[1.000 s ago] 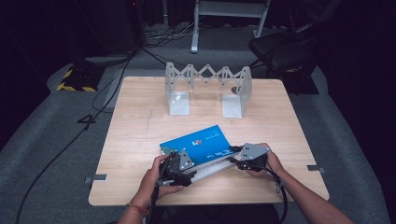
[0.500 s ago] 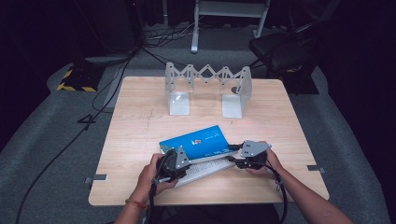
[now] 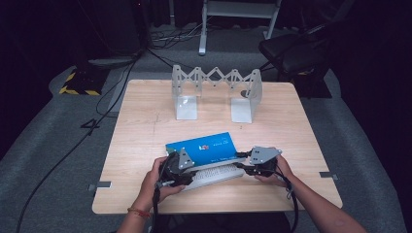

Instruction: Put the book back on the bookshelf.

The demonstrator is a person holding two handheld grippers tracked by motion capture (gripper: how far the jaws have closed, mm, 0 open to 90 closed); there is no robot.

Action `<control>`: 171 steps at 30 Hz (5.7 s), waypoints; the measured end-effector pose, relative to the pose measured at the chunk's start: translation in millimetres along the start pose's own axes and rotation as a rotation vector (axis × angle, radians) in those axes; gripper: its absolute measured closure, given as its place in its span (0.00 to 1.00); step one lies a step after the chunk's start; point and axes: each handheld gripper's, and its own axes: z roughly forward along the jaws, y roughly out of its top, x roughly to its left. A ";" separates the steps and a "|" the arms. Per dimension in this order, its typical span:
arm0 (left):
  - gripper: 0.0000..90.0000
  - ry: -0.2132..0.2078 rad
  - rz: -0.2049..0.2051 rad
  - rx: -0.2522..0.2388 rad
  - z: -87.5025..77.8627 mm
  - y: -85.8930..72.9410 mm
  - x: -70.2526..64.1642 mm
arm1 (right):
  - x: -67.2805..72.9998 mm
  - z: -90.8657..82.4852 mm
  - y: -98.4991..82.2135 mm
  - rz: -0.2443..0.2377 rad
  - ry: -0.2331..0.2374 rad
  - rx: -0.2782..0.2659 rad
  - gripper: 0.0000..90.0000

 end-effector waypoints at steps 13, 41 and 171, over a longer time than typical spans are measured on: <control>0.58 0.054 0.014 0.064 18.5 15.3 -19.5 | 10.4 1.6 11.3 -0.047 -0.001 0.018 0.72; 0.31 -0.013 -0.045 -0.005 31.2 23.8 -26.2 | 26.2 1.1 33.1 -0.013 -0.023 -0.016 0.73; 0.51 -0.162 -0.161 -0.418 -42.2 -27.8 -6.3 | -36.0 14.7 81.2 0.327 0.210 -0.320 0.52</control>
